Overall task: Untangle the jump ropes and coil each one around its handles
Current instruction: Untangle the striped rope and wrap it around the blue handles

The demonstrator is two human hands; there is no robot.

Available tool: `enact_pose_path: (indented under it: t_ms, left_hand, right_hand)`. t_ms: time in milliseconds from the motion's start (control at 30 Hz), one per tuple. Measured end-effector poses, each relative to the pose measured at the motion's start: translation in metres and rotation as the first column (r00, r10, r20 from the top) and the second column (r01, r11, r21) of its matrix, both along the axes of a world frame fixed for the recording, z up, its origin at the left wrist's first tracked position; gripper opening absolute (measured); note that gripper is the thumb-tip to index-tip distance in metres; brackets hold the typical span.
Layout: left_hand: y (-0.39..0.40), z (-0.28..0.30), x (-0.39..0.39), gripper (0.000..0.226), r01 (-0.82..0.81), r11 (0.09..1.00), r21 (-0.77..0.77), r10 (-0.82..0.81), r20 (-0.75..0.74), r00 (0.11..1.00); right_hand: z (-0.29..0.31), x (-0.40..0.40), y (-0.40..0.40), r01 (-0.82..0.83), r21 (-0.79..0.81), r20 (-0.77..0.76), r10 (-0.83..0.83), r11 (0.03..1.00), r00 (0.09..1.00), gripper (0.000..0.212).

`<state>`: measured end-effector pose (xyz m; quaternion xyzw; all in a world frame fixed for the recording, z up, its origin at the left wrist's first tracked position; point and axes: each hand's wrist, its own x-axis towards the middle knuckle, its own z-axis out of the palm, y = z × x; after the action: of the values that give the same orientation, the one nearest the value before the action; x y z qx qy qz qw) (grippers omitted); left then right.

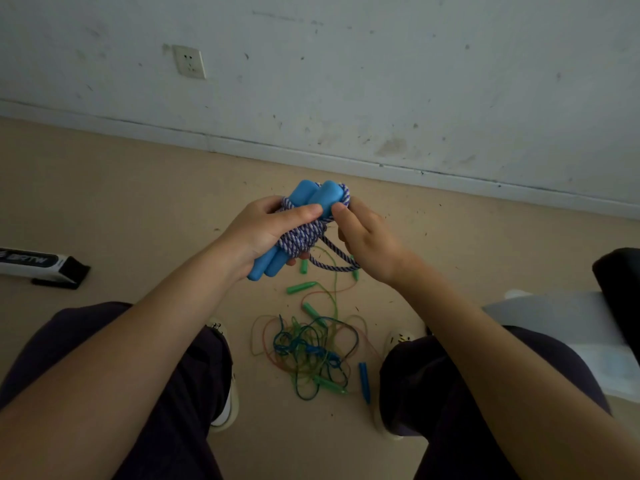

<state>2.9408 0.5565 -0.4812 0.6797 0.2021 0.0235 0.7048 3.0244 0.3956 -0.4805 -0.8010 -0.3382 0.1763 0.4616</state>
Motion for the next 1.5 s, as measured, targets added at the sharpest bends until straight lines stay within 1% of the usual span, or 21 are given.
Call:
enact_pose_path:
  t_ms: [100,233,333,433,500,567,700,800,867,900,1033,1100,1200,1333,1500]
  left_hand:
    - [0.0,-0.001,0.001,0.051,-0.003,1.0,0.011,0.003,-0.009,1.0]
    - [0.0,-0.002,0.001,0.041,-0.012,1.0,0.009,0.012,-0.027,1.0]
    - [-0.001,-0.004,0.002,0.038,-0.045,0.998,0.043,0.046,-0.012,0.999]
    - [-0.004,-0.005,0.003,0.037,-0.101,0.989,0.108,0.102,-0.003,0.995]
    - [-0.005,-0.006,0.003,0.038,-0.141,0.977,0.16,0.142,0.006,0.99]
    - [-0.003,-0.006,0.002,0.038,-0.169,0.966,0.196,0.169,0.02,0.985]
    - [-0.003,-0.006,0.001,0.038,-0.171,0.959,0.227,0.17,0.025,0.985]
    - [-0.004,-0.007,0.001,0.038,-0.169,0.961,0.22,0.169,0.018,0.985]
    - [-0.004,-0.007,0.002,0.038,-0.17,0.965,0.2,0.17,0.017,0.985]
    - [-0.003,-0.007,0.003,0.038,-0.168,0.967,0.192,0.168,0.016,0.986]
    - [-0.004,-0.006,0.003,0.037,-0.163,0.969,0.185,0.162,0.022,0.987]
    - [-0.005,-0.005,0.003,0.037,-0.169,0.962,0.212,0.166,0.033,0.986]
    - [-0.007,-0.004,0.002,0.038,-0.183,0.952,0.247,0.176,0.051,0.983]
    - [-0.008,-0.005,0.001,0.039,-0.207,0.941,0.268,0.19,0.089,0.978]
    - [-0.009,-0.006,0.002,0.039,-0.228,0.929,0.29,0.201,0.121,0.972]
  right_hand:
    - [0.002,-0.002,0.0,0.002,0.02,-0.017,-0.002,1.0,1.0,0.024]
    - [0.003,-0.003,0.001,0.012,0.019,-0.016,-0.012,1.0,1.0,0.026]
    - [0.001,-0.004,0.003,0.058,0.052,-0.095,-0.053,0.997,0.994,0.024]
    - [-0.003,-0.004,0.007,0.136,0.013,-0.14,-0.132,0.991,0.981,0.021]
    - [-0.004,-0.004,0.009,0.179,0.007,-0.224,-0.173,0.984,0.959,0.02]
    - [-0.003,-0.005,0.008,0.195,0.04,-0.298,-0.174,0.98,0.938,0.018]
    - [-0.004,-0.002,0.003,0.2,0.182,-0.355,-0.126,0.963,0.926,0.019]
    - [-0.005,-0.002,0.003,0.279,0.283,-0.437,-0.136,0.917,0.889,0.016]
    - [-0.003,-0.003,0.003,0.35,0.338,-0.491,-0.154,0.874,0.858,0.025]
    - [-0.002,-0.004,0.002,0.36,0.354,-0.493,-0.155,0.863,0.856,0.025]
    - [-0.002,-0.006,0.003,0.36,0.389,-0.479,-0.147,0.848,0.865,0.013]
    - [-0.004,-0.007,0.004,0.391,0.392,-0.493,-0.169,0.833,0.853,0.014]
    - [-0.006,-0.007,0.005,0.409,0.377,-0.501,-0.189,0.831,0.845,0.021]
    - [-0.007,-0.006,0.007,0.41,0.362,-0.509,-0.191,0.837,0.839,0.007]
    - [-0.009,-0.007,0.008,0.432,0.367,-0.555,-0.179,0.824,0.813,0.014]
